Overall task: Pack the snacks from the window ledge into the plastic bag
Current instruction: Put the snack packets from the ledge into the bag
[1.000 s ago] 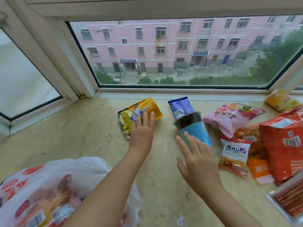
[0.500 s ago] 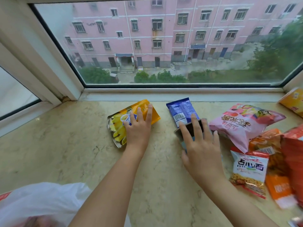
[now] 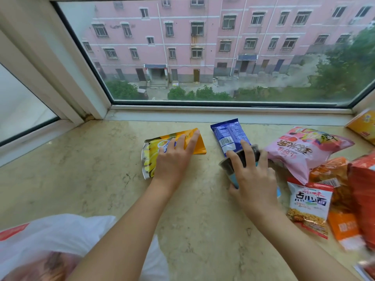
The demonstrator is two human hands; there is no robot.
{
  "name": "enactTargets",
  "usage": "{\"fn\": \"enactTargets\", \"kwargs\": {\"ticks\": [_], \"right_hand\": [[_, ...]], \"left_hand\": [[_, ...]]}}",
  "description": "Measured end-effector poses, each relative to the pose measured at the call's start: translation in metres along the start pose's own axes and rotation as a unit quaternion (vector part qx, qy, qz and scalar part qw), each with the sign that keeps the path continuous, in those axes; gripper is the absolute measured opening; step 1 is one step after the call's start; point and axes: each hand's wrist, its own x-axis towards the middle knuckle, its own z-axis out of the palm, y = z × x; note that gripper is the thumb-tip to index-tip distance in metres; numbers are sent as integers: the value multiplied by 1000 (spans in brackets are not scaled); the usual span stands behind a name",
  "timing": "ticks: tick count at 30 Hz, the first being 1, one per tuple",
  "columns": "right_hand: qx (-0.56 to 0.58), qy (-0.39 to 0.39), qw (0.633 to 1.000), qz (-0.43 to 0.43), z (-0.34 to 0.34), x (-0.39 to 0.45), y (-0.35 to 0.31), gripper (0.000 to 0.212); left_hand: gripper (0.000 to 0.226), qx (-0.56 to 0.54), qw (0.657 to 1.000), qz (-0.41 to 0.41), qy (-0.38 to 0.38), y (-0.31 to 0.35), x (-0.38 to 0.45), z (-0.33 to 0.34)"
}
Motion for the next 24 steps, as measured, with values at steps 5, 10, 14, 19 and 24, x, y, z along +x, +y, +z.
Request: {"fn": "enactTargets", "kwargs": {"ticks": [5,10,14,19,24], "right_hand": [[26,40,999,-24,-22,-22,-15,94],[66,63,994,-57,-62,-53,-35,90],[116,74,988,-74,-101,-95,-52,88],[174,72,977,-102,-128,-155,-81,86],[218,58,965,-131,-129,-199,-115,82]], "left_hand": [[90,-18,1000,-7,12,2,-25,-26],[70,-51,997,-16,53,4,-61,-78],[60,-56,991,-6,122,4,-105,-132],[46,-38,980,19,197,-5,-177,-179],[45,5,979,28,203,-30,-264,-192]]}}
